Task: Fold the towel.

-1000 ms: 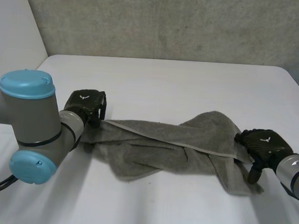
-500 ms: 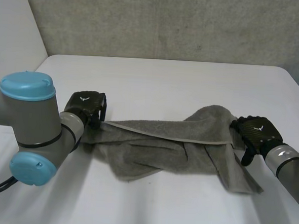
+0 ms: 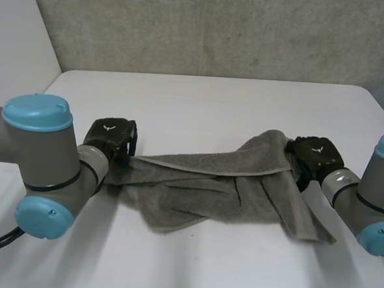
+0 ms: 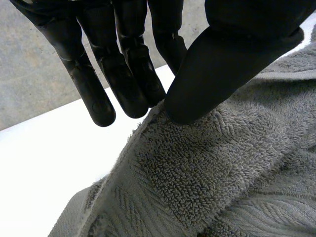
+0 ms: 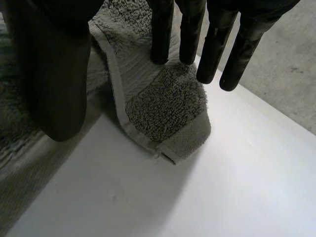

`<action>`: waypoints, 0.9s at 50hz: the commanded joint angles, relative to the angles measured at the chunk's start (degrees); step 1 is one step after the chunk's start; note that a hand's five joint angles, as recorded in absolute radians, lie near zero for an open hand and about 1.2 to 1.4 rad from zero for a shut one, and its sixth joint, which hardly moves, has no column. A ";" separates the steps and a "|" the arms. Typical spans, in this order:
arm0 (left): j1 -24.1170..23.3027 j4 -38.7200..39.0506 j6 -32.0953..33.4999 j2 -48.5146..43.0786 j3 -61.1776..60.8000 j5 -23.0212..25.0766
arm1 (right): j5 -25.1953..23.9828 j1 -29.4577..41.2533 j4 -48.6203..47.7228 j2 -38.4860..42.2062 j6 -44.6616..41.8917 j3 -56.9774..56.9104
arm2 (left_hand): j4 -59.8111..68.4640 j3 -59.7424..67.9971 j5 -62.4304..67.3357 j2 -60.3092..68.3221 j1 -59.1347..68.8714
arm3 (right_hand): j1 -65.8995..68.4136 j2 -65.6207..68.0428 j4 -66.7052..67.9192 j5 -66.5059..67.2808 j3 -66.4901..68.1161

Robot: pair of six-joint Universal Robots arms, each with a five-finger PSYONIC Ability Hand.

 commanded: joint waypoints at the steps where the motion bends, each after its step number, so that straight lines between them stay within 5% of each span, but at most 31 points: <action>1: 0.00 0.07 0.00 -0.13 0.01 0.00 | 0.14 0.87 0.17 2.08 3.59 -3.87 | 10.22 10.38 11.07 10.23 11.51 | 3.60 3.65 2.61 1.96 2.65; 12: 0.00 0.16 0.09 -0.39 0.09 0.00 | 2.69 2.27 0.52 7.01 4.12 -9.58 | 10.22 10.38 11.07 10.23 11.51 | 10.84 10.88 9.84 9.20 9.88; 17: 0.00 1.03 0.35 -0.48 0.09 0.00 | 3.39 2.27 0.43 7.80 4.20 -11.52 | 10.22 10.38 11.07 10.23 11.51 | 38.42 38.46 37.43 36.78 37.47; 19: 0.00 1.30 0.44 -0.66 0.18 -0.08 | 3.39 2.19 0.52 6.14 4.29 -12.57 | 10.22 10.38 11.07 10.23 11.51 | 57.32 57.36 56.33 55.68 56.37; 28: 0.70 0.86 0.61 0.84 1.15 -0.17 | 3.12 1.39 1.49 -9.34 4.03 -12.92 | 10.22 10.38 11.07 10.23 11.51 | 57.37 57.41 56.38 55.73 56.42; 36: 1.23 -2.22 5.89 10.68 0.71 0.09 | 2.33 1.39 19.77 -20.77 -0.28 -17.49 | 10.22 10.38 11.07 10.23 11.51 | 57.37 57.41 56.38 55.73 56.42; 45: 2.02 -16.69 20.72 22.18 0.36 0.35 | 2.95 1.22 49.21 -26.39 -15.92 -24.17 | 10.22 10.38 11.07 10.23 11.51 | 57.37 57.41 56.38 55.73 56.42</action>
